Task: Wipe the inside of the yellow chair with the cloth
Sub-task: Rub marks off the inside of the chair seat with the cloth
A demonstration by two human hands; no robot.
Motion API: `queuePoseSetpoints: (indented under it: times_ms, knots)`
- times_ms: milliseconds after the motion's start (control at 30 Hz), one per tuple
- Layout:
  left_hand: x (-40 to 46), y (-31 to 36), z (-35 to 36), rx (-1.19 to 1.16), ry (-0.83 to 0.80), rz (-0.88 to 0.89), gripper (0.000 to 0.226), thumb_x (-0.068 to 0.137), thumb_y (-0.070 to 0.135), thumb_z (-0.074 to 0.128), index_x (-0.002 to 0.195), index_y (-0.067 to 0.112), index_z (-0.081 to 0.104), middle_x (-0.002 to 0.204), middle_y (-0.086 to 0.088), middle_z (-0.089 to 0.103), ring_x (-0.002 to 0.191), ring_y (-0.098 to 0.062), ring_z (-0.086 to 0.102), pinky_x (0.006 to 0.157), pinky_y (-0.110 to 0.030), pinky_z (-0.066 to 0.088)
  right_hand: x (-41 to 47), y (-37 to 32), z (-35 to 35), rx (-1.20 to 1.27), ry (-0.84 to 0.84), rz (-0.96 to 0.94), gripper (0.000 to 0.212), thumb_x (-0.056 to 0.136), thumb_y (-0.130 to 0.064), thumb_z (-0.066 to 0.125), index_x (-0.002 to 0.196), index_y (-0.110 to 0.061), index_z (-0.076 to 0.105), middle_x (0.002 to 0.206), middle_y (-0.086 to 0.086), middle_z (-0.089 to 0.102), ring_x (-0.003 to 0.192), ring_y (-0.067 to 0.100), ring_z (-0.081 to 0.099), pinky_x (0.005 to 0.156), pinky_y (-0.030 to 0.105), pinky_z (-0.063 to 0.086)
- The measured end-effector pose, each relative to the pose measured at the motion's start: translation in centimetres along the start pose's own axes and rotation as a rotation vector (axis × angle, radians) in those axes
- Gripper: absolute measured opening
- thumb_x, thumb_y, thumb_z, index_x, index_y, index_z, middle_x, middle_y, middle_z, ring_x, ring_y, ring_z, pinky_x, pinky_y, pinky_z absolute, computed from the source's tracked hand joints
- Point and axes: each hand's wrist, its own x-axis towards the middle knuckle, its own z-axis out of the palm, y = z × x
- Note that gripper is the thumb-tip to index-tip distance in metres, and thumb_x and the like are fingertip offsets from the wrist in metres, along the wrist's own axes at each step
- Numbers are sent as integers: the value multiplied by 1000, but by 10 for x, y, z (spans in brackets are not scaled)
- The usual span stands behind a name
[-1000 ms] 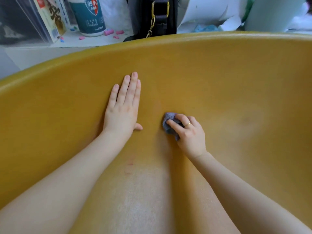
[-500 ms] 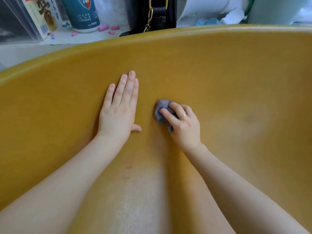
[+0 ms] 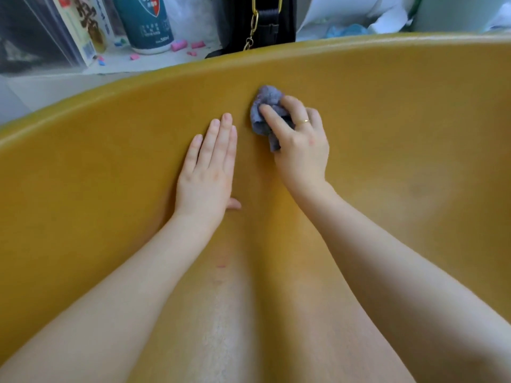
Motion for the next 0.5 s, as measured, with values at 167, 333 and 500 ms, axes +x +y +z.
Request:
queuePoseSetpoints:
  times_ms: [167,333,500]
  knots:
    - [-2,1,-7,-24,-49,-6,138,57,70,66,141,-2,-16,157,-14,-7,145,-25,0,116,-35,4,-115,4,-32,70,-377,-123,37,73,-21,45,97,-20,73,104,8,68,85,22,42,45,24,45]
    - [-16,7,-15,-191,-166,-27,126,72,54,68,143,2,-23,153,-13,-23,143,-25,-14,115,-36,-5,-151,-2,-59,75,-594,-70,36,54,-14,81,88,-23,74,93,7,68,73,27,53,37,18,37]
    - [-44,2,-5,-176,-291,-3,132,66,64,66,143,5,-24,151,-15,-28,143,-27,-17,115,-39,-6,-116,-8,-51,30,-539,-7,25,64,-16,60,85,-22,73,83,8,62,62,28,57,41,17,30]
